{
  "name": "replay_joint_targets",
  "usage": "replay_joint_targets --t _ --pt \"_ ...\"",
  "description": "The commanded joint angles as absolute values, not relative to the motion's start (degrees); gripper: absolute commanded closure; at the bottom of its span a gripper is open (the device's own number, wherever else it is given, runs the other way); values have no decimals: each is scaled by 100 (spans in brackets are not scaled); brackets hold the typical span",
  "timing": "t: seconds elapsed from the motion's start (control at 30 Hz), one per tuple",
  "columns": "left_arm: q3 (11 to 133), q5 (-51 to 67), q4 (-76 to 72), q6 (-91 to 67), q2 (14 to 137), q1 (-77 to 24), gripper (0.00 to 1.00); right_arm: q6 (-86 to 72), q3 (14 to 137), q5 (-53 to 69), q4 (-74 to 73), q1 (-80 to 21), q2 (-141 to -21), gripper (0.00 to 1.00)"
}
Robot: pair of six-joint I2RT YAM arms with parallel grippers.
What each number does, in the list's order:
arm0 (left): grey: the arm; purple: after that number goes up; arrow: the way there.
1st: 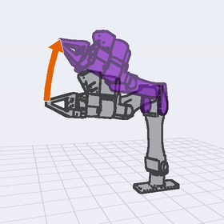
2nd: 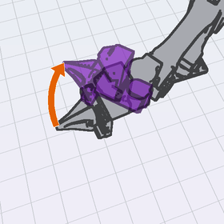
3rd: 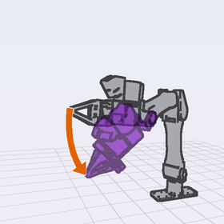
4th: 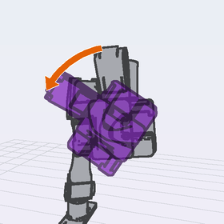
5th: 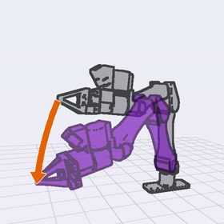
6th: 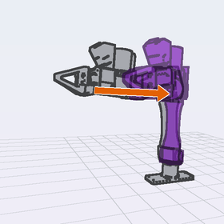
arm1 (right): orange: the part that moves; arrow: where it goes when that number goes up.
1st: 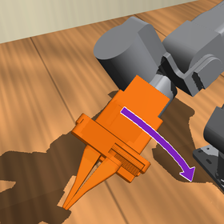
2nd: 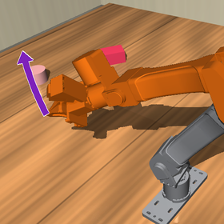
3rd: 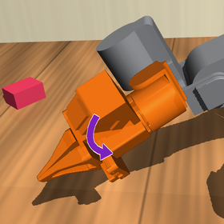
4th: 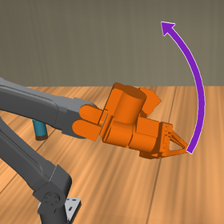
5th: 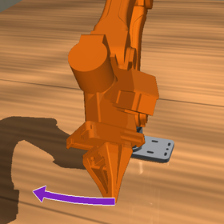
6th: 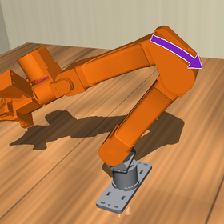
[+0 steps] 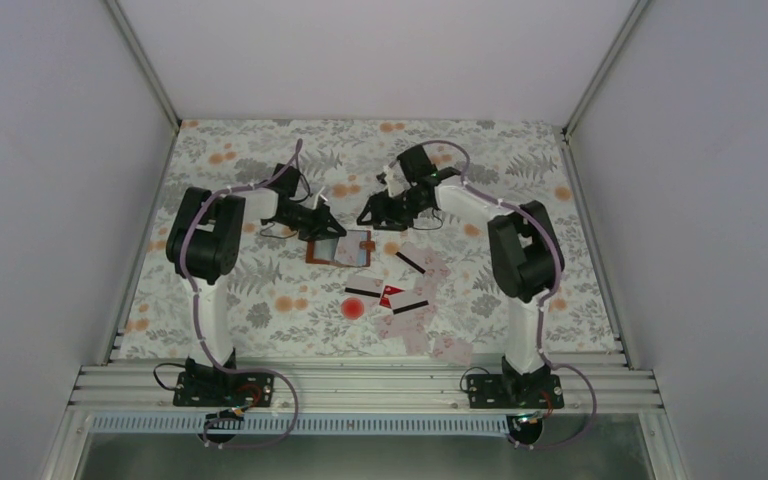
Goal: Put the credit cards into the card holder
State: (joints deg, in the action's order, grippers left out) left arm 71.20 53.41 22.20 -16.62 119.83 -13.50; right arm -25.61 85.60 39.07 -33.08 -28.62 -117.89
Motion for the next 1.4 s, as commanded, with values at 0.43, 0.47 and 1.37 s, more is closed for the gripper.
replay_joint_targets --t 0.43,0.47,1.37 --pt "6949 5969 1871 -2077 12081 -1292 98 -2872 7716 5520 -2547 -3012 -11305 47" --pt "6944 6002 1876 -2084 12089 -1295 98 -2880 7737 5546 -2532 -3022 -11368 47" --pt "7119 6927 1972 -2257 12060 -1226 98 -2958 7453 5757 -1923 -3010 -12172 48"
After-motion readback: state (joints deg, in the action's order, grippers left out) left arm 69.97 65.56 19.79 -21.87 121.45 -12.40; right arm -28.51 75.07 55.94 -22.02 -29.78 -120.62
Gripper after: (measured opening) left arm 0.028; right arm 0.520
